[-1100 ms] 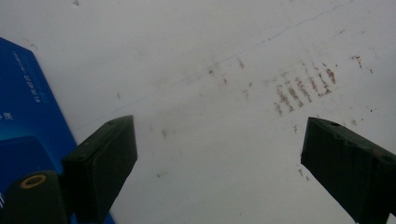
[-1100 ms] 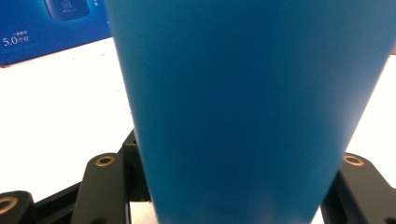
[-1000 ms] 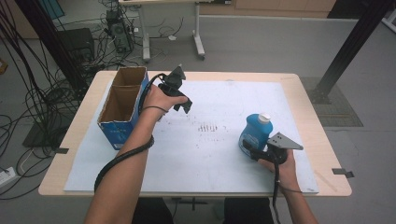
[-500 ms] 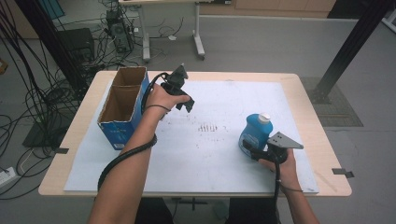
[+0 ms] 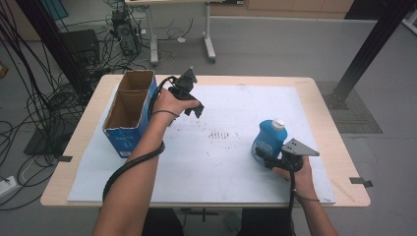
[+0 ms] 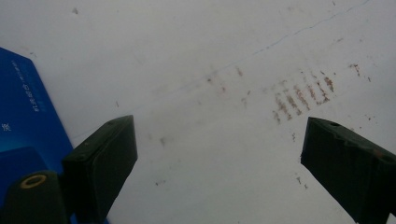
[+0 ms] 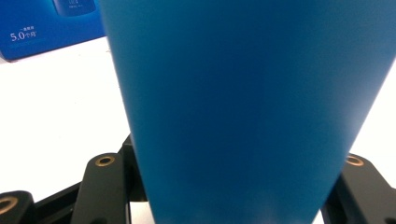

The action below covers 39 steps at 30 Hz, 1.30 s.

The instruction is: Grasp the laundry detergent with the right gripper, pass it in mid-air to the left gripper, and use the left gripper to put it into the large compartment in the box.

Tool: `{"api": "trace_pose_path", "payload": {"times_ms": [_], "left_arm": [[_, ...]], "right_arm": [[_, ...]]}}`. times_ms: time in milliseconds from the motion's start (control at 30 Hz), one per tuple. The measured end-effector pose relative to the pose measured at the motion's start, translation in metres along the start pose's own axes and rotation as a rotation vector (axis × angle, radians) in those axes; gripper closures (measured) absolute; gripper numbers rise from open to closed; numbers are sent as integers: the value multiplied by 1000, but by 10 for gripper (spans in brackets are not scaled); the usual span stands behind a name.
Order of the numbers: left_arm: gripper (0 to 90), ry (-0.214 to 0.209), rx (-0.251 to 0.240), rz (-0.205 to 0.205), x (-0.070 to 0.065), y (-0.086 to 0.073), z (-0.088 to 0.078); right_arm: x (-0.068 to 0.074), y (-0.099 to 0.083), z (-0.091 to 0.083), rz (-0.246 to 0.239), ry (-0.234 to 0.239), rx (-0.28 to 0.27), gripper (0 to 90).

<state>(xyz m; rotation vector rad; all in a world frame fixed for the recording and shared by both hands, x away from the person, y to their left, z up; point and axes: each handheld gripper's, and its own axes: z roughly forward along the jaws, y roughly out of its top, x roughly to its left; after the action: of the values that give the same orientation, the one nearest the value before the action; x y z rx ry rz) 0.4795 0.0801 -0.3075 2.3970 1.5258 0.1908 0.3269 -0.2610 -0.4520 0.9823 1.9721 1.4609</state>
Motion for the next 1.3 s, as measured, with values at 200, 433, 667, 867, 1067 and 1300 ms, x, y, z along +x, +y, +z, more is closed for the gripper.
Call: {"api": "trace_pose_path", "payload": {"times_ms": [200,433,667,867,1067,1300], "left_arm": [[110,6,5,3,-1,1,-2],[110,8,3,7,-1,2,-6],[110,10,4,6,0,1,-5],[110,9,6,11,0,0,-4],[110,9,5,11,1,-1,-5],[110,4,4,20,3,-3,-10]], "right_arm": [[0,-1,0,0,-4,-5,408],[1,-1,0,2,-8,-10,409],[1,-1,0,4,-10,-11,409],[1,-2,0,4,-11,-19,409],[1,-2,0,3,-12,-18,411],[1,0,0,9,-13,-4,414]]}}
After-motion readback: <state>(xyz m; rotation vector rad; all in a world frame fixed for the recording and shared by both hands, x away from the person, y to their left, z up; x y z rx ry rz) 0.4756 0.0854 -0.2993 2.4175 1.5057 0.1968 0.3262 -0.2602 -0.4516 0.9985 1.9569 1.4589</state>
